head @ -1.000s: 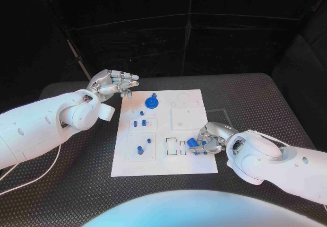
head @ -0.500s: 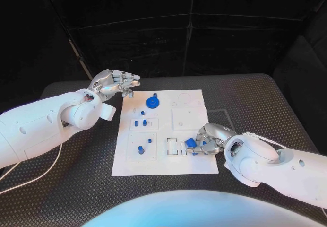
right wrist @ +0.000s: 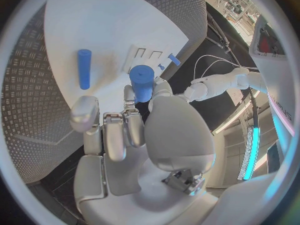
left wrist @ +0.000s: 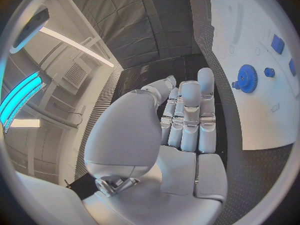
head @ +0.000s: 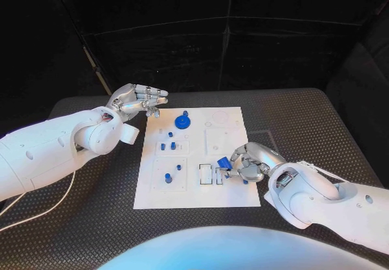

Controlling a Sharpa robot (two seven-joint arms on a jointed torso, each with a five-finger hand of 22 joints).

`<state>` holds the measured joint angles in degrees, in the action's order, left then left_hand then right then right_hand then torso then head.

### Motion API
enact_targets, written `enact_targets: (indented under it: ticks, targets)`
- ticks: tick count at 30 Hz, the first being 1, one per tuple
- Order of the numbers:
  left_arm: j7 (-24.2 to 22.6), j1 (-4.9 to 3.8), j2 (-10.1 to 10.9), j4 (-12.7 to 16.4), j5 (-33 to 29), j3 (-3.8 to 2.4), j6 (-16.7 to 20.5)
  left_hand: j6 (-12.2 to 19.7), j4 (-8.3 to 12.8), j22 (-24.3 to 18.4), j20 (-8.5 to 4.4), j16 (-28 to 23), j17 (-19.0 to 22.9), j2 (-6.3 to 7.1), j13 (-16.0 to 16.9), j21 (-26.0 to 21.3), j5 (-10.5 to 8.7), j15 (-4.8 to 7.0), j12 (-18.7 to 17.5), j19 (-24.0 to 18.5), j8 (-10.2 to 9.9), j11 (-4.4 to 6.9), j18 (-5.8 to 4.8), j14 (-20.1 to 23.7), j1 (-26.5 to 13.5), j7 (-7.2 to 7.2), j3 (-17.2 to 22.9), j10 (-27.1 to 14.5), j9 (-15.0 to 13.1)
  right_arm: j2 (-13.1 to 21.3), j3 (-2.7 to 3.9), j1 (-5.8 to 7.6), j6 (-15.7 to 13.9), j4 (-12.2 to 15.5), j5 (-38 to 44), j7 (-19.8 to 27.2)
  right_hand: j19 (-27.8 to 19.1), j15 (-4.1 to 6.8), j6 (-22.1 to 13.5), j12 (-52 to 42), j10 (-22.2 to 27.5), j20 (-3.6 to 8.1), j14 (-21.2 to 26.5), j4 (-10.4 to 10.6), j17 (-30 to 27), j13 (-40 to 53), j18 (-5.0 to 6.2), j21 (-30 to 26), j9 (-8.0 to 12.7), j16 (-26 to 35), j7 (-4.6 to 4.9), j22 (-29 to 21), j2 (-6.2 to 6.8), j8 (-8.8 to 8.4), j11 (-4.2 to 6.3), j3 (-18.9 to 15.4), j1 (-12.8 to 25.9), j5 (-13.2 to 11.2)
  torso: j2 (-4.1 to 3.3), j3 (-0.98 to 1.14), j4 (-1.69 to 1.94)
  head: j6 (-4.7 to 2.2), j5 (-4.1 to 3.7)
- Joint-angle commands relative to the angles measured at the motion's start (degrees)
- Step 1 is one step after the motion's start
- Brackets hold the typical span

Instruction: Assemble the parts on the task board

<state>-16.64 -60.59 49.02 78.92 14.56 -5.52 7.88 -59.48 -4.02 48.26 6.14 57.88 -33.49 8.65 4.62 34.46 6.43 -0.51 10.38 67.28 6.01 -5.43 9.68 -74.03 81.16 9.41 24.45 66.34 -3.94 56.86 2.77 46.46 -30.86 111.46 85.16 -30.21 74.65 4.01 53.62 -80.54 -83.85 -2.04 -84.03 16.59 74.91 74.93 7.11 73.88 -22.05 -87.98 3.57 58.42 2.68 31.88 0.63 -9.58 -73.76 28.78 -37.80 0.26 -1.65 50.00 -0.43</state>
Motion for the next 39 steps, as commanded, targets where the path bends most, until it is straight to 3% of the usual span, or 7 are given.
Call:
enact_targets:
  ticks: [1, 11, 24, 28, 33, 39]
  targets:
    - [-0.3, -0.01, 0.0, 0.1, -0.3, -0.05, -0.6, -0.1, -0.1, -0.1, 0.16, -0.2, 0.1, -0.12, 0.0, -0.4, -0.28, 0.02, 0.3, 0.0, 0.3, 0.07, 0.79, 0.4, -0.3, 0.13, -0.4, -0.3, 0.0, -0.8, 0.03, 0.06, -2.9, -0.1, -3.2, 2.0, 0.4, 0.51, -0.2, -0.1, -0.3, 0.13, -5.0, -0.2, 9.7, 3.4, -1.06, 0.2, -0.8, -0.3, -0.22, 0.0, -0.33, 0.18, 0.33, 0.0, -0.5, 0.6, -0.13, -0.06, 0.10, 0.00, 0.32]
    - [-0.2, 0.01, 0.0, 0.4, -0.3, -0.05, -0.6, -0.1, -0.1, -0.1, 0.16, -0.2, 0.1, -0.12, 0.0, -0.4, -0.28, 0.02, 0.4, 0.0, 0.3, 0.06, 0.79, 0.5, -0.4, 0.15, -0.4, -0.3, 0.0, -5.3, 0.04, 0.08, 2.1, -2.7, -5.7, 0.1, 0.2, 0.41, -0.3, 0.7, 0.0, 0.05, -4.9, 0.1, 9.4, 2.8, -1.03, 0.1, -1.4, -0.1, -0.13, -0.2, -1.09, 0.06, 0.21, -1.2, 1.9, -0.4, -0.19, -0.09, 0.13, 0.00, 0.56]
    - [0.0, 0.00, 0.3, 0.7, -0.3, -0.06, -0.6, 0.1, -0.1, -0.1, 0.16, -0.2, 0.1, -0.09, 0.0, -0.4, -0.28, 0.00, 0.4, 0.0, 0.2, 0.01, 0.79, 0.5, -0.5, 0.25, -0.5, -0.4, 0.1, -8.0, 0.06, 0.08, 2.8, -4.3, -5.3, -2.4, 0.1, 0.61, 0.4, 1.2, 0.1, 0.18, -4.8, 0.2, 9.2, 2.5, -0.97, 0.0, -2.6, 0.0, -0.46, -0.4, -1.23, -0.02, 0.48, -3.0, 4.9, -3.9, -0.12, 0.01, -0.05, 0.00, 1.12]
    - [0.0, 0.00, 0.4, 0.7, -0.3, -0.06, -0.7, 0.1, -0.1, -0.1, 0.16, -0.2, 0.1, -0.09, 0.0, -0.4, -0.28, 0.00, 0.4, 0.0, 0.2, 0.01, 0.79, 0.5, -0.5, 0.25, -0.5, -0.4, 0.1, -8.2, 0.07, 0.08, 2.6, -4.5, -4.9, -3.0, -0.1, 0.68, 0.5, 1.7, 0.3, 0.26, -4.8, 0.2, 8.9, 2.2, -0.94, -0.2, -3.4, 0.1, -0.55, -0.6, -0.52, -0.14, 0.53, -3.6, 6.9, -9.9, -0.10, -0.06, 0.05, 0.00, 1.00]
    - [0.1, 0.00, 0.5, 0.8, -0.3, -0.06, -0.7, 0.1, -0.1, -0.1, 0.16, -0.2, 0.1, -0.09, 0.0, -0.4, -0.28, 0.00, 0.4, 0.0, 0.2, 0.01, 0.79, 0.5, -0.5, 0.25, -0.5, -0.4, 0.1, -8.3, 0.07, 0.08, 2.4, -4.7, -4.7, -3.4, -0.4, 0.64, 0.2, 2.5, 0.7, 0.23, -4.7, 0.4, 8.6, 1.6, -0.86, -0.6, -4.6, 0.3, -0.48, -1.1, 2.35, -0.51, 0.43, -2.3, 11.2, -18.2, -0.13, -0.04, 0.02, 0.00, 1.06]
    - [0.1, 0.00, 0.5, 0.9, -0.3, -0.06, -0.7, 0.1, -0.1, -0.1, 0.16, -0.2, 0.1, -0.09, 0.0, -0.4, -0.28, 0.00, 0.4, 0.0, 0.2, 0.01, 0.79, 0.5, -0.5, 0.25, -0.5, -0.4, 0.1, -8.3, 0.07, 0.09, 2.3, -4.8, -4.7, -3.2, -0.8, 0.50, -0.2, 3.7, 1.3, 0.13, -4.6, 0.5, 8.0, 0.7, -0.72, -1.1, -5.5, 0.6, -0.30, -1.8, 6.00, -0.89, 0.32, -1.3, 15.9, -23.6, -0.05, -0.05, 0.02, 0.00, 1.00]
